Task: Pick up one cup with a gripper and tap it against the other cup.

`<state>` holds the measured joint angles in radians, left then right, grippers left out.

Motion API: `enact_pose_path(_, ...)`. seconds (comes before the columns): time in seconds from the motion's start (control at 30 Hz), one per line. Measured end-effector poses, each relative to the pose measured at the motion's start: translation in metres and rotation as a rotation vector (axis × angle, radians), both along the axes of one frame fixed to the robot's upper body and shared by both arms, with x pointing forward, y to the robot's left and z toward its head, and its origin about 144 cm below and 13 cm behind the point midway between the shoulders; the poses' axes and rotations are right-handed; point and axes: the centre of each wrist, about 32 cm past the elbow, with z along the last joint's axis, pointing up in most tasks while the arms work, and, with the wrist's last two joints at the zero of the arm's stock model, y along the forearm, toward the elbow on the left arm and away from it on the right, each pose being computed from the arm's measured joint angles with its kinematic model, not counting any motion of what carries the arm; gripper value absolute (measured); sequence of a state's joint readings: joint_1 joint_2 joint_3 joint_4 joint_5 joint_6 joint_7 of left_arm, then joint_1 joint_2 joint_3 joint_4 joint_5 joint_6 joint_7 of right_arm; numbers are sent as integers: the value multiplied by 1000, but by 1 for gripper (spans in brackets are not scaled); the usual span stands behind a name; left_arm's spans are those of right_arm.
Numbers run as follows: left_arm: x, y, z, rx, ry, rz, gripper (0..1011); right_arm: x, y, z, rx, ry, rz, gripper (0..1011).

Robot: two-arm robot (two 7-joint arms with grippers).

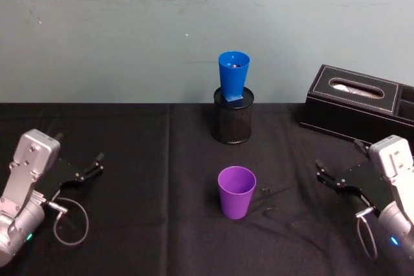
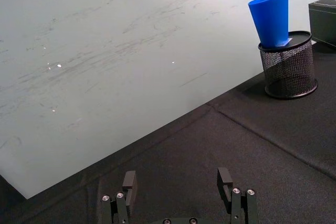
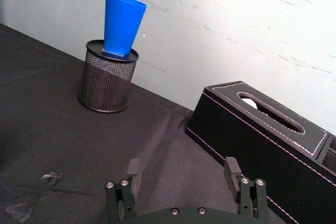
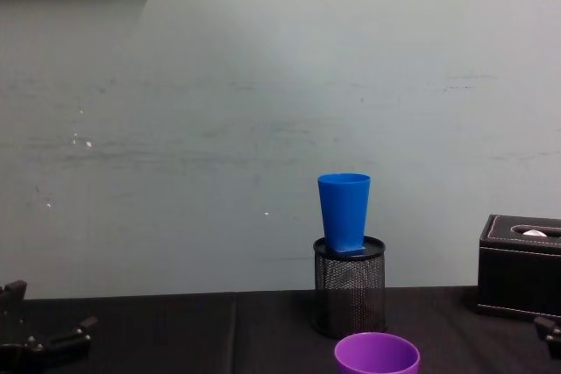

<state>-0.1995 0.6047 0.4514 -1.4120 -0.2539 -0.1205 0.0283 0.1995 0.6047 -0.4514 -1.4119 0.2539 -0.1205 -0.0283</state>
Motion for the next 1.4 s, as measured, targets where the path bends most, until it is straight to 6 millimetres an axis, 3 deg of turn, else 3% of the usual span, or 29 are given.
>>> enact_pose_path(1.4,0,0,0,0,0,0,1005,0,0,0,0,0,0,1003)
